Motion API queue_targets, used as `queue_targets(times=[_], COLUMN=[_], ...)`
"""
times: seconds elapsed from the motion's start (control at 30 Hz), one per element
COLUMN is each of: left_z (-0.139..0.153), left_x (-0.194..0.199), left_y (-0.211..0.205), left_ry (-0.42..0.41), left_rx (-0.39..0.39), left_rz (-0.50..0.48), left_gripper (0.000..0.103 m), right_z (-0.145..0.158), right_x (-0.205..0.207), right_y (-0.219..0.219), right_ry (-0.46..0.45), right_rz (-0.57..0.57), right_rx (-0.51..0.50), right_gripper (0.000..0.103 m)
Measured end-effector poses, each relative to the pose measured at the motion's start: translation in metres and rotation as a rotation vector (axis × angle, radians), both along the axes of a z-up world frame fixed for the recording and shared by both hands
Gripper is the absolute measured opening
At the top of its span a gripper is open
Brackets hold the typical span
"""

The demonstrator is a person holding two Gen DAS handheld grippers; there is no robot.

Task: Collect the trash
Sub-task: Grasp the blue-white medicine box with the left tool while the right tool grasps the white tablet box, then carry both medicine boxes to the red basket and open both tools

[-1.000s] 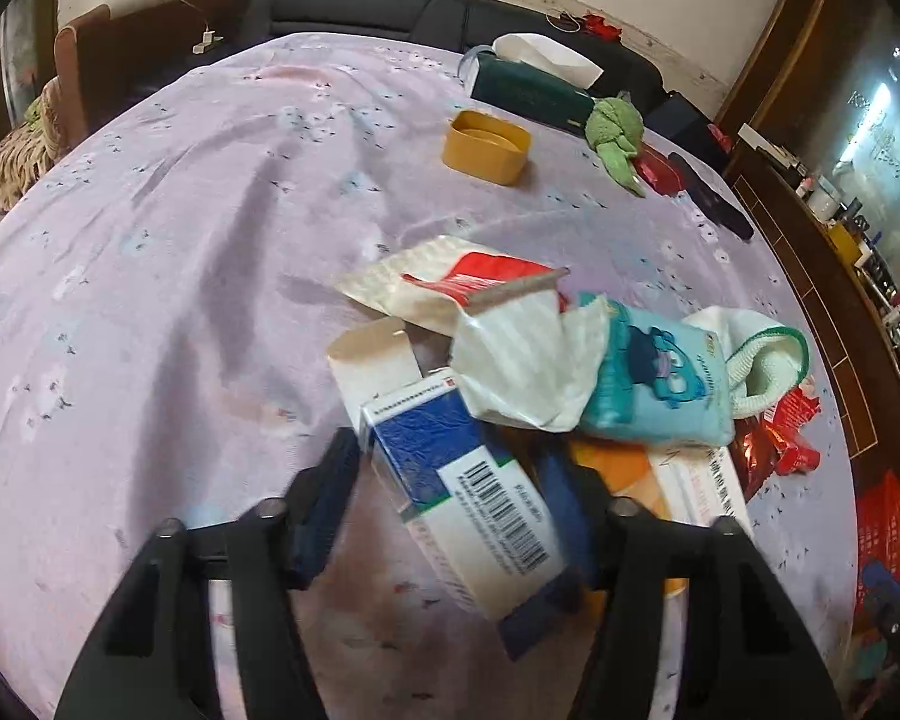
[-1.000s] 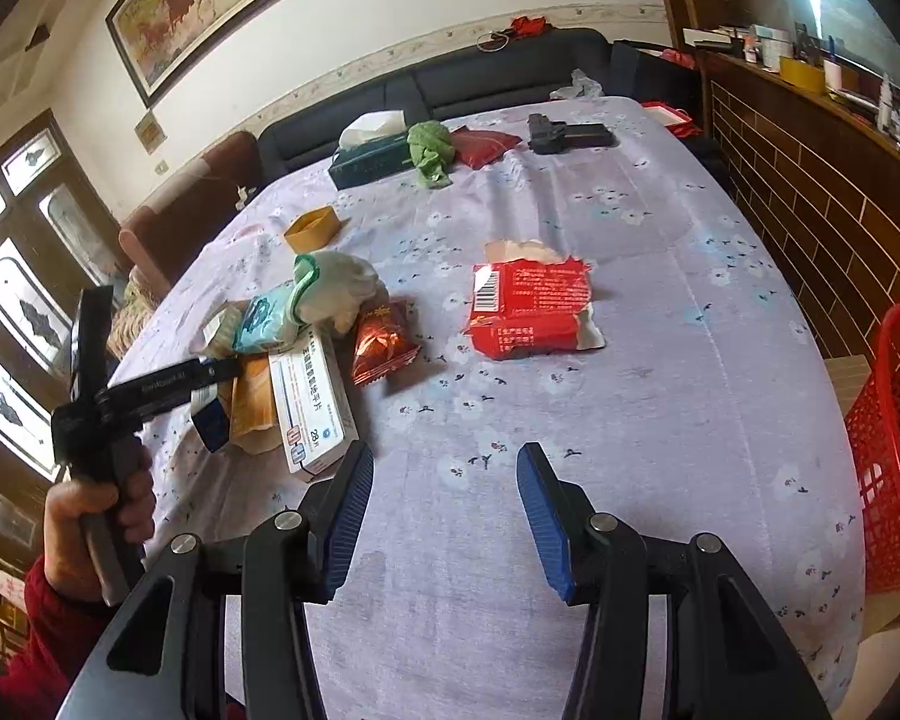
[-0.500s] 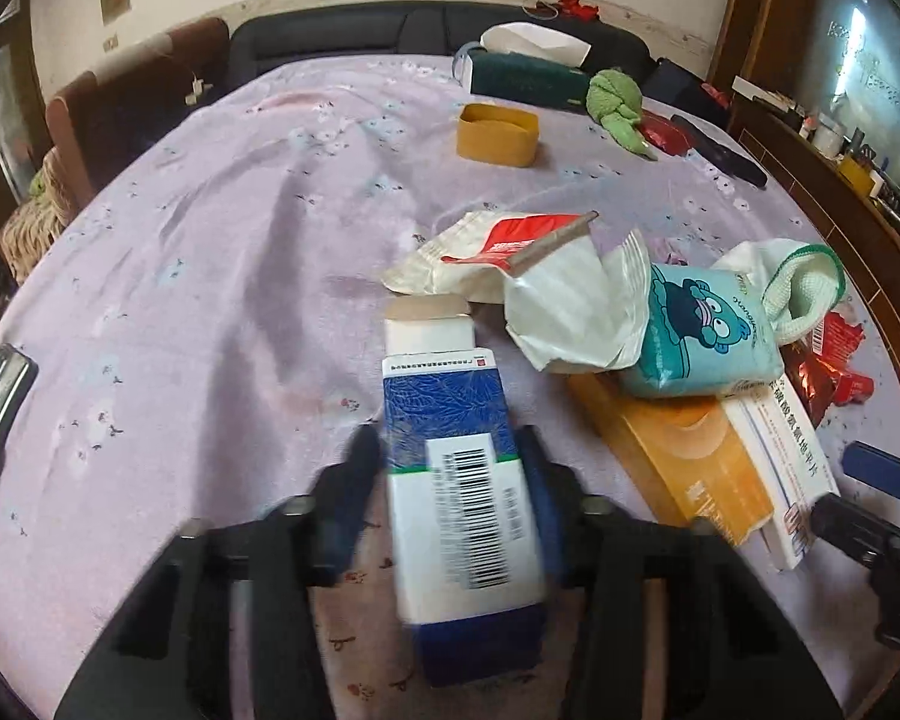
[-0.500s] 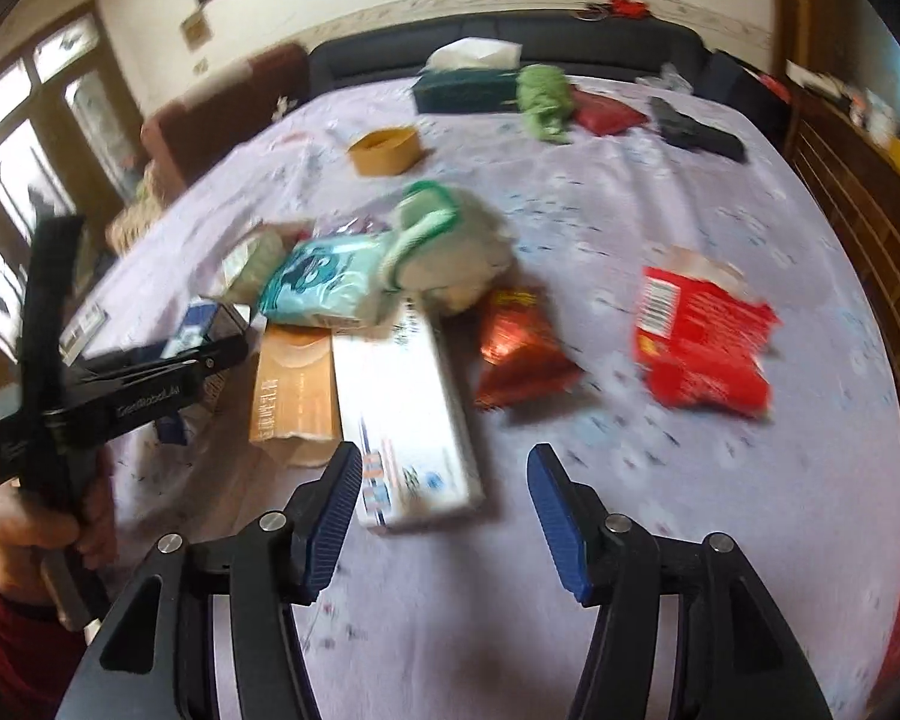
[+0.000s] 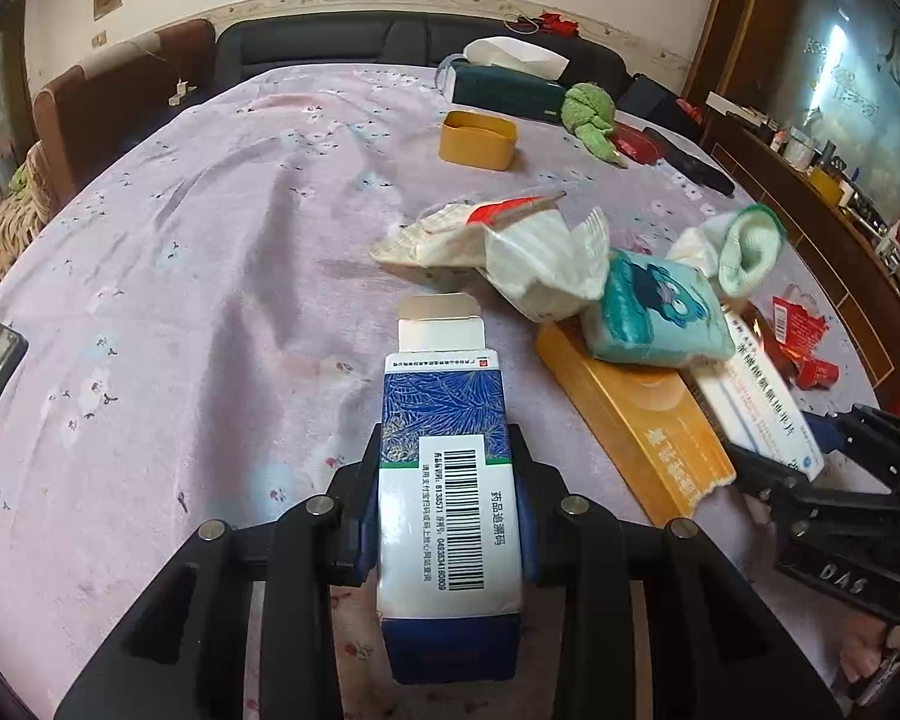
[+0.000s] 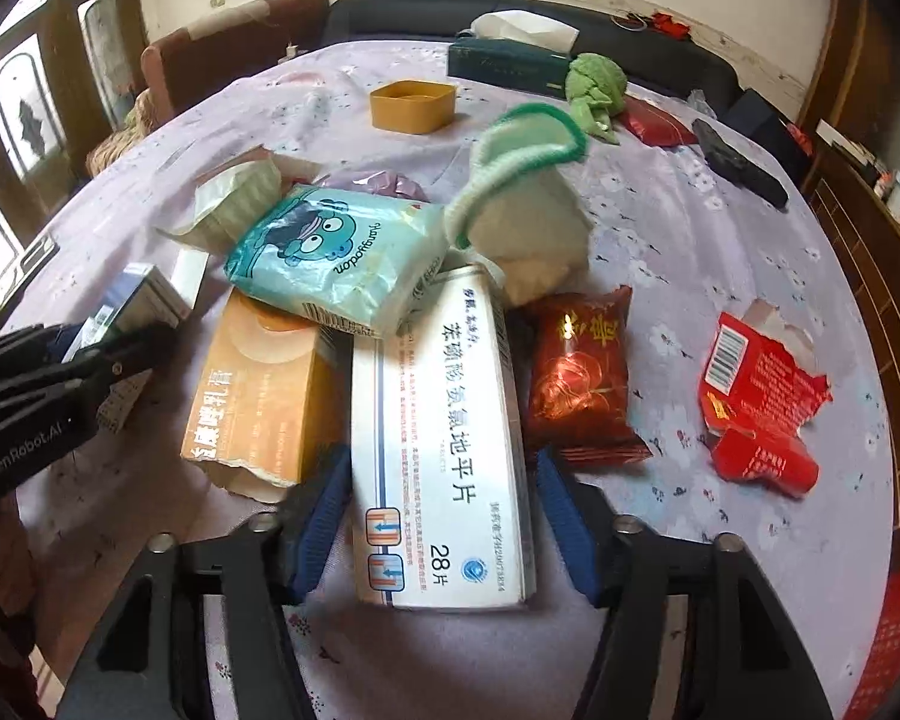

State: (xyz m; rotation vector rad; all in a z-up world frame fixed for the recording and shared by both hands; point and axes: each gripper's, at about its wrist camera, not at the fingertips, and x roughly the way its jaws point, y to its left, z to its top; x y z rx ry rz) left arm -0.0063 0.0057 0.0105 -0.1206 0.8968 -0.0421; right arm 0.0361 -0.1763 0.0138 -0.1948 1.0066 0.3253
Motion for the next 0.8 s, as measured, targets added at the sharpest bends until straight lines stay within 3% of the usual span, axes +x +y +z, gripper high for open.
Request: queue_targets(times=[0.47,0.8], left_z=[0.038,0.045], left_x=[-0.052,-0.066], left_y=[-0.052,-0.087], left_ry=[-0.232,-0.275], left_rx=[0.131,0.196], left_rz=[-0.02,-0.087], left_gripper=[0.033,0.033], right_z=[0.027,0.044], right_x=[-0.072,-0.091], right_y=[-0.036,-0.065], right_ry=[-0.1,-0.161], right_rz=[-0.101,-0.179], right_rx=[0.157,0.199], right_gripper=[0.056,0.056])
